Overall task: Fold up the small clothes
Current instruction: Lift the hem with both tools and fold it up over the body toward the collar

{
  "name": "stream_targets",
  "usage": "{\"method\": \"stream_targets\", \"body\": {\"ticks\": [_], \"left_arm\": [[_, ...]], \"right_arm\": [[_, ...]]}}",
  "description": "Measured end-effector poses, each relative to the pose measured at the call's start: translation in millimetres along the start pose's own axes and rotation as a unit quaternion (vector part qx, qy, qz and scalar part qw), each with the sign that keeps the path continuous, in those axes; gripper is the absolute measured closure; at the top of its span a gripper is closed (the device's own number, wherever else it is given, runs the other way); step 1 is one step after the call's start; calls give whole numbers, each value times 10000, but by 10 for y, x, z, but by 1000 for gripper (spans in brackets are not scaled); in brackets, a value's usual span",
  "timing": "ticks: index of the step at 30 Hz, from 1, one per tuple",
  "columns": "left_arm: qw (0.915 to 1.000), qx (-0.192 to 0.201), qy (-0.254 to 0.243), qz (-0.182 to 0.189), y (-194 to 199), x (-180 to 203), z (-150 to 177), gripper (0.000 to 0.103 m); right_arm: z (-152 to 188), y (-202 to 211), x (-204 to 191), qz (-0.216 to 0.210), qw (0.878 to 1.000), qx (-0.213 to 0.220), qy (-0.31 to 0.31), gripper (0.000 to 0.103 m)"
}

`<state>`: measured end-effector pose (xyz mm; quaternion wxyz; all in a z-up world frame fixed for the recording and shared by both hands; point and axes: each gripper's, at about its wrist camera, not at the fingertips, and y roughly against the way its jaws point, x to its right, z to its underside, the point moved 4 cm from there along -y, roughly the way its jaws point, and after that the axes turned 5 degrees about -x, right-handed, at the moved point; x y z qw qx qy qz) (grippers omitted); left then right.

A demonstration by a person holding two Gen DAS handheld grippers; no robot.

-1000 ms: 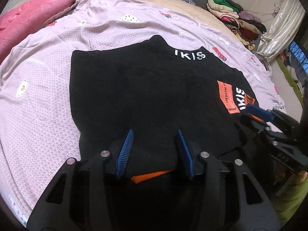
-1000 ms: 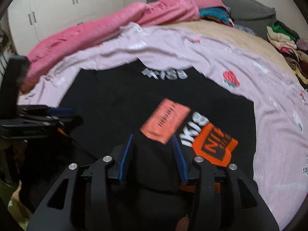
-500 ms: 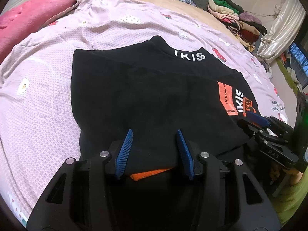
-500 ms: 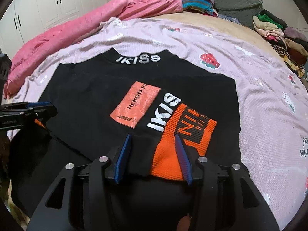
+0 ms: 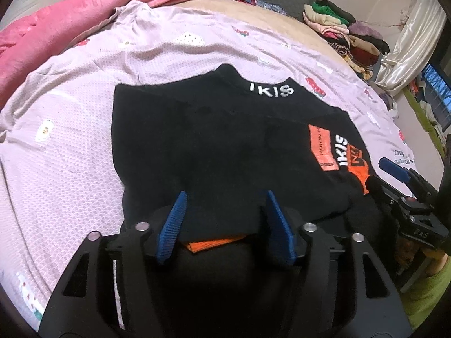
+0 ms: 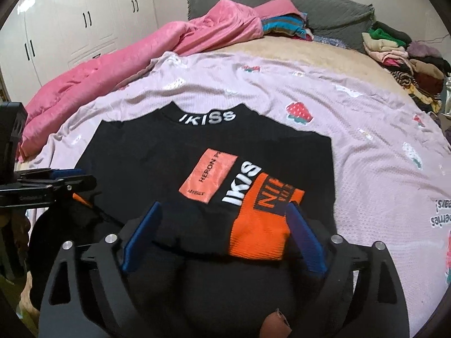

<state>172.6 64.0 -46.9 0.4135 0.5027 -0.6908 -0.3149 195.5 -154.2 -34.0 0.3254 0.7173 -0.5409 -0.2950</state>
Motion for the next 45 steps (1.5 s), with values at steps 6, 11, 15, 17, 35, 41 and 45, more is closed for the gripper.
{"method": "stream_targets", "body": {"ticks": [6, 11, 15, 17, 35, 41, 45], "left_arm": [[9997, 200, -60, -134, 165, 46, -30, 29], [9989, 393, -66, -237, 313, 71, -50, 11], [9982, 498, -83, -311, 420, 100, -56, 10], [9979, 550, -95, -336, 472, 116, -47, 10], [9953, 896, -126, -343, 855, 204, 123, 10], [9947, 935, -149, -395, 937, 190, 210, 10], [9946, 923, -159, -447, 968, 171, 285, 10]], "right_arm": [[-18, 133, 48, 56, 9998, 156, -108, 9], [-22, 222, 56, 97, 9995, 260, -118, 6], [-33, 309, 50, 109, 9992, 358, -127, 6], [-35, 356, 43, 100, 9990, 407, -127, 6], [-1, 809, -43, 110, 9968, 790, -60, 5], [35, 902, -69, 119, 9963, 848, -24, 5], [88, 977, -103, 115, 9962, 864, 49, 5]]}}
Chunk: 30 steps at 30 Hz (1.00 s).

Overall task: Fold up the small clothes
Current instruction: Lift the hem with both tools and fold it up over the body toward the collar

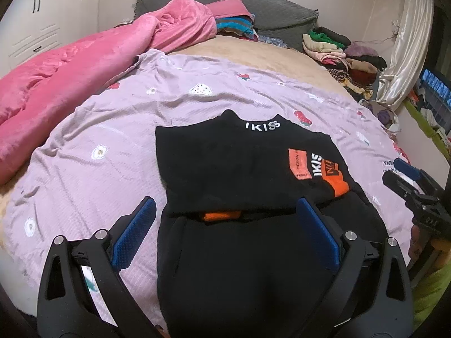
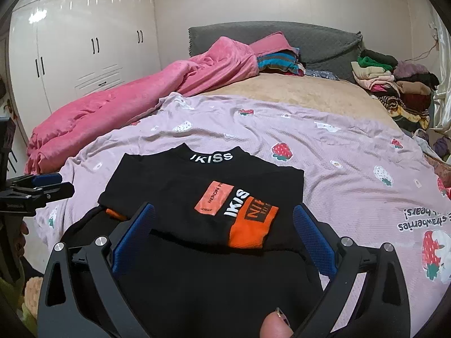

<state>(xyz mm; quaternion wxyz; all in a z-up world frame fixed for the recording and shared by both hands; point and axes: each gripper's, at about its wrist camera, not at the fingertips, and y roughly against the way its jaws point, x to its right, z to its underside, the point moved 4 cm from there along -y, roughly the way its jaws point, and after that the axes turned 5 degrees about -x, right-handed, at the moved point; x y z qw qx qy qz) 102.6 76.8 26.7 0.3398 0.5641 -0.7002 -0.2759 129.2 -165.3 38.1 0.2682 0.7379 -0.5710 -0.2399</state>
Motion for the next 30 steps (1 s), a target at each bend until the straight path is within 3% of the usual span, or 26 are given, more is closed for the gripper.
{"method": "stream_targets", "body": {"ticks": [30], "left_arm": [[9990, -301, 252, -223, 176, -374, 683, 10]], "right_arm": [[423, 279, 37, 156, 9996, -214, 125, 5]]}}
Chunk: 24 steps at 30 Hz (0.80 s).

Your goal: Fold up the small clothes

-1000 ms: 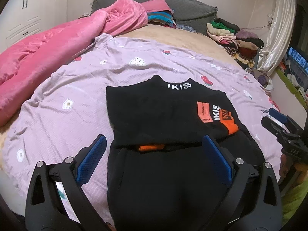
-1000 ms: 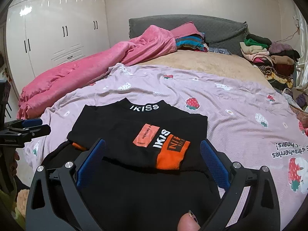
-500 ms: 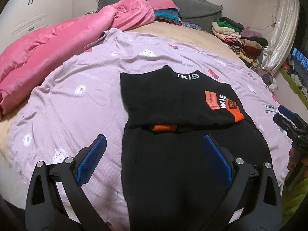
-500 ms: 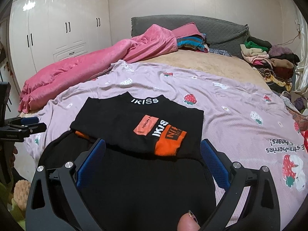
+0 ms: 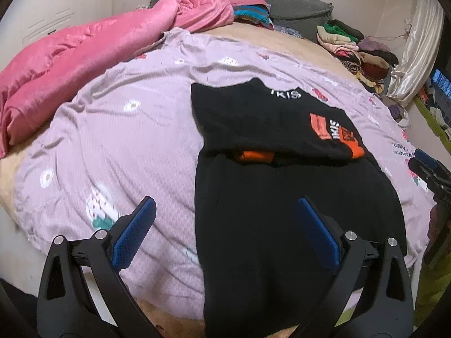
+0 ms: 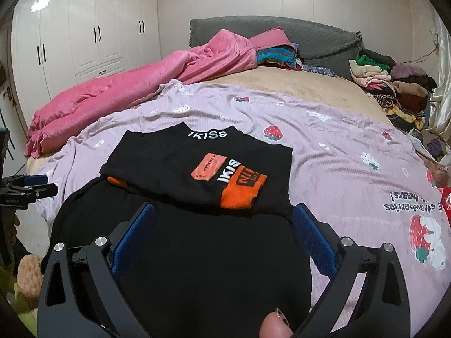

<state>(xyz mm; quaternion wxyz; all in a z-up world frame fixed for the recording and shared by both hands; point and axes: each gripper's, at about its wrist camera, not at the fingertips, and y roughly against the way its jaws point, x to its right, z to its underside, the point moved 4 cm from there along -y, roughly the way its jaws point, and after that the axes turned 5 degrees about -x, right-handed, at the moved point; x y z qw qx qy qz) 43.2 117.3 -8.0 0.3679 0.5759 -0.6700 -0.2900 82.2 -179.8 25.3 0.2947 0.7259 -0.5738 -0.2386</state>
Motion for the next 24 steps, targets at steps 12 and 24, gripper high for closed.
{"method": "stream_targets", "body": {"ticks": [12, 24], "left_arm": [[9996, -221, 173, 85, -2, -130, 358, 10], [9988, -431, 155, 189, -9, -146, 627, 10]], "right_arm": [[181, 23, 38, 48, 9998, -173, -4, 5], [398, 59, 97, 96, 9992, -383, -15, 5]]}}
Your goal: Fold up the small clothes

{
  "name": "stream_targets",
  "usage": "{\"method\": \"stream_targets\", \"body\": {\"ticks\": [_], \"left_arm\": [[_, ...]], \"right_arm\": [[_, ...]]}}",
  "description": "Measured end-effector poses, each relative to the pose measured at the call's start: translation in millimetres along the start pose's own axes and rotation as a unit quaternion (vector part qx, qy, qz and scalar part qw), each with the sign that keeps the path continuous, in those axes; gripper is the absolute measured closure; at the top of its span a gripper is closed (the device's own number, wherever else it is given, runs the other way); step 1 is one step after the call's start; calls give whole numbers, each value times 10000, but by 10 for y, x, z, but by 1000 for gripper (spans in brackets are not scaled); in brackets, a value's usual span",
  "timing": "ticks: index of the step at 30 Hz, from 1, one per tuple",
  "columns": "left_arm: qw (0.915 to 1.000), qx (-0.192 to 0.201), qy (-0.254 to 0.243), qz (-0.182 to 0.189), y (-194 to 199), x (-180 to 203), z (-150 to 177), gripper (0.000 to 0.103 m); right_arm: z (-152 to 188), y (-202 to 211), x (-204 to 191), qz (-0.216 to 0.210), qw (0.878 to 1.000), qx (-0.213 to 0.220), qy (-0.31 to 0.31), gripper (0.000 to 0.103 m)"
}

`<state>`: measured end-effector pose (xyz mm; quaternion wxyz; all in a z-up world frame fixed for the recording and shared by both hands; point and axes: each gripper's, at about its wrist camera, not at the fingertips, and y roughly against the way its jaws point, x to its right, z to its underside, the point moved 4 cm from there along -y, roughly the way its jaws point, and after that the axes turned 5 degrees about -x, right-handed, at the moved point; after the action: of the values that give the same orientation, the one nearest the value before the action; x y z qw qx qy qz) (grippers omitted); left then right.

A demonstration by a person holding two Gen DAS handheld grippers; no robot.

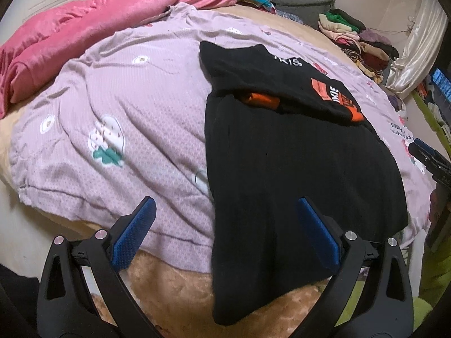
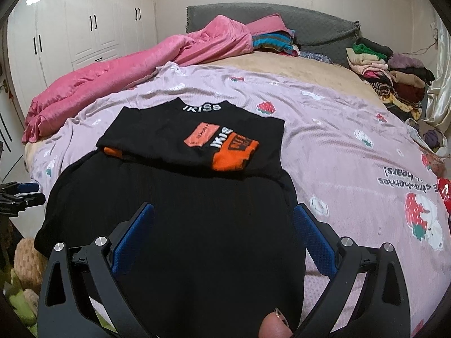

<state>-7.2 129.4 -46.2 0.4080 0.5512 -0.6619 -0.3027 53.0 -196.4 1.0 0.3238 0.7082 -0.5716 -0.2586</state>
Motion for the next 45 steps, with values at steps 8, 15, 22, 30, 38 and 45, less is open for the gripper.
{"method": "stream_targets", "body": {"ticks": [8, 15, 22, 30, 38, 45], "left_arm": [[9996, -163, 98, 208, -35, -36, 181, 22], [9986, -337, 158, 384, -71, -33, 333, 38], [9965, -562, 174, 589, -166, 15, 481, 43], [9943, -722, 104, 784, -231, 105, 549, 69], [9932, -769, 73, 868, -283, 156, 564, 85], [9932, -760, 112, 872, -288, 139, 572, 85]], "right_arm": [[145, -14, 50, 43, 9998, -167, -51, 5], [252, -6, 102, 85, 9995, -288, -60, 5], [408, 13, 179, 81, 9988, -469, -108, 5], [636, 91, 309, 48, 9970, -738, -210, 5], [875, 171, 447, -97, 9931, -1115, -345, 5], [1071, 140, 447, -520, 9854, -1556, -444, 25]]}}
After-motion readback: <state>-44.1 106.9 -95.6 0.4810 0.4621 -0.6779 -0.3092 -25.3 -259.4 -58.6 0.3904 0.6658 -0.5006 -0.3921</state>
